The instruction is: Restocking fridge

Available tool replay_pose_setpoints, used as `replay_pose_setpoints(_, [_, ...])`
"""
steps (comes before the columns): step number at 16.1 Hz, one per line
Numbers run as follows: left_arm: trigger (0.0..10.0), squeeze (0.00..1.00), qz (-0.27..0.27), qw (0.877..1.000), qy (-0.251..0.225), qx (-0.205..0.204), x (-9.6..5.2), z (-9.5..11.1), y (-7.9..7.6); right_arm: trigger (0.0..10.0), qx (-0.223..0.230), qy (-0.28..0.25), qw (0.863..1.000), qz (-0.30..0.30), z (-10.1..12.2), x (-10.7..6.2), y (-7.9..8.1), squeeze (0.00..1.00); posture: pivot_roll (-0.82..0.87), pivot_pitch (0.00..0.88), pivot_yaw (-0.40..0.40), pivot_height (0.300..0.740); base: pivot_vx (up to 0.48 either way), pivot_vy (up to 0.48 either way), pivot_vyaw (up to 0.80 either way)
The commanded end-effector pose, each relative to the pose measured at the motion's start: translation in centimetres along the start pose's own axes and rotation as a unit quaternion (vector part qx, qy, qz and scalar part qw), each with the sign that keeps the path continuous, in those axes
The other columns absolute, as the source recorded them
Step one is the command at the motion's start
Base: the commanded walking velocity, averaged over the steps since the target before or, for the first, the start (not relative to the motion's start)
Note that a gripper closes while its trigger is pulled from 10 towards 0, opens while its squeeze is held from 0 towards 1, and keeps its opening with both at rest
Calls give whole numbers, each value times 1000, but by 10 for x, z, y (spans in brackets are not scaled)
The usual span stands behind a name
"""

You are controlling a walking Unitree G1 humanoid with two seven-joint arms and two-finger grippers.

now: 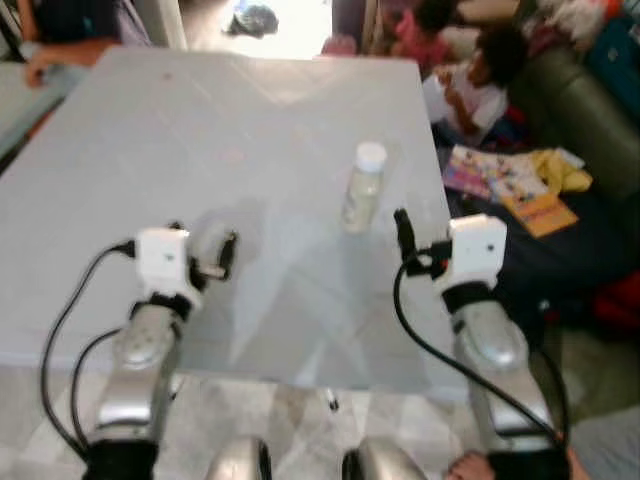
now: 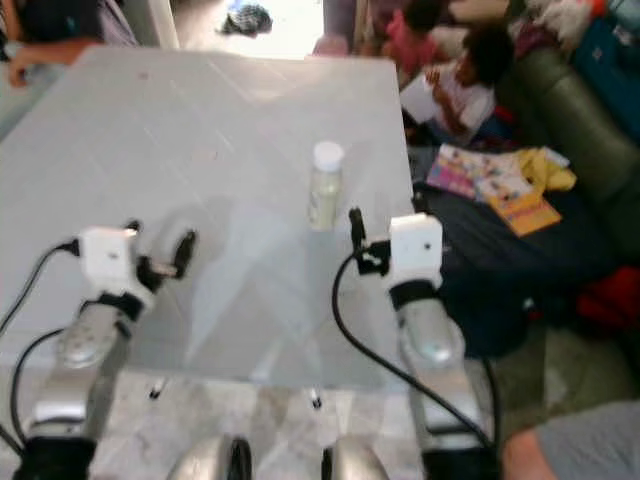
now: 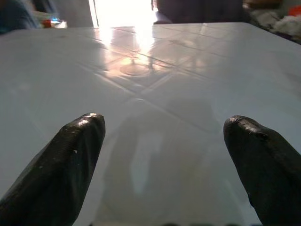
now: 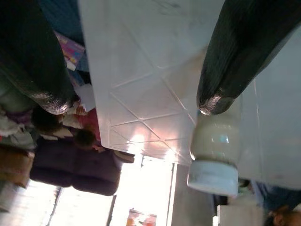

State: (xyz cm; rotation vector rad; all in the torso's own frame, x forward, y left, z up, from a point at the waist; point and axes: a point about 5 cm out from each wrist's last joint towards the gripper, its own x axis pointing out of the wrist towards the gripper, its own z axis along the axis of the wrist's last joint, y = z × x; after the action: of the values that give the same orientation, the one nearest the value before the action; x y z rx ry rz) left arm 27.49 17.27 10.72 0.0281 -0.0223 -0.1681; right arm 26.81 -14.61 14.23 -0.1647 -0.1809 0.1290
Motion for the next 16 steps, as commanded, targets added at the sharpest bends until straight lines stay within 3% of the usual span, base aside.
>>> replay_pose_setpoints(1, [10000,0,14,1000,7,11,-3,-1,7,10000,-4,-17,1000,16,6,2,5,0,-73,144,-21,740,0,0,800])
replay_pose_setpoints(4, [10000,0,11,1000,8,14,-4,0,5,10000,3,-23,1000,21,8,8,7,0,-63,150,-15,740,0,0,771])
replay_pose_setpoints(16, [10000,0,-3,1000,14,18,-4,-1,2,10000,-3,-38,999,-31,14,23,-5,0,-51,160,-1,740,0,0,0])
